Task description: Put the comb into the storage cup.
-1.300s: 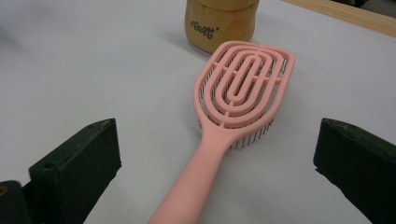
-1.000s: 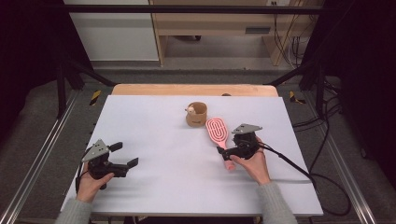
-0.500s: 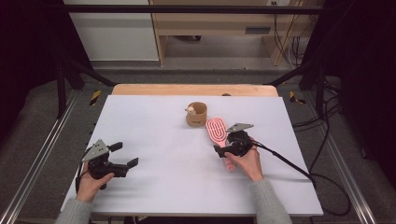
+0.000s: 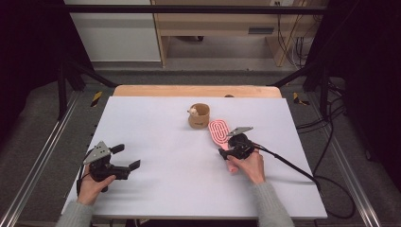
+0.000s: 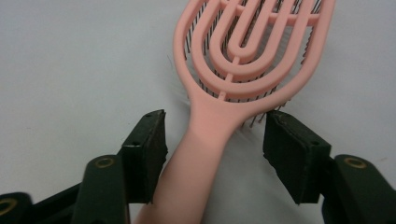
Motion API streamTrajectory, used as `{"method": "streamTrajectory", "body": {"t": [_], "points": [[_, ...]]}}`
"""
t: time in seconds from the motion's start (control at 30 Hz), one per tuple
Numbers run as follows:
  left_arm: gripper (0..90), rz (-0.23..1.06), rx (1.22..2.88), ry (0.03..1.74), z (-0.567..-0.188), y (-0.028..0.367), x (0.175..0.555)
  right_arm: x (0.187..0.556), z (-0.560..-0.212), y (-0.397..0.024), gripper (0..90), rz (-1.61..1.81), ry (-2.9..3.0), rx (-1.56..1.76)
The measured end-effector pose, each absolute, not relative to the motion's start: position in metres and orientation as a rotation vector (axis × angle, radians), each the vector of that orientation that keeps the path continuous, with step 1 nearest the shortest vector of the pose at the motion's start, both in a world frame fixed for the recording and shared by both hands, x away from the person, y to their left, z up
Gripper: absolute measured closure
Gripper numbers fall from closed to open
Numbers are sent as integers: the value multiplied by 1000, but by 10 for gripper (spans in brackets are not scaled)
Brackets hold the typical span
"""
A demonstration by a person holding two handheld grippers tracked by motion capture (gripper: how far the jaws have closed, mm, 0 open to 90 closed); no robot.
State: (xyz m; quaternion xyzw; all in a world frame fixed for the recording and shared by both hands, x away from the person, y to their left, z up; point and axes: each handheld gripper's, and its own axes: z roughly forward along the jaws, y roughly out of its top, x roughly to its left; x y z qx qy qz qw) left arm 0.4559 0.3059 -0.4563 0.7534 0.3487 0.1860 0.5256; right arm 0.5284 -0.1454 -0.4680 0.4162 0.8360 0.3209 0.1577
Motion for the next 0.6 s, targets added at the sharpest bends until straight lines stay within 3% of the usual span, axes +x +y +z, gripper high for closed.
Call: {"method": "streamTrajectory", "body": {"t": [0.13,0.6], "points": [[23,444,1800,834,-456,306,456,528,-466,-146,512,913,2395,1204],[24,442,1802,833,-456,306,456,527,-462,-150,666,837,2424,1285]]}}
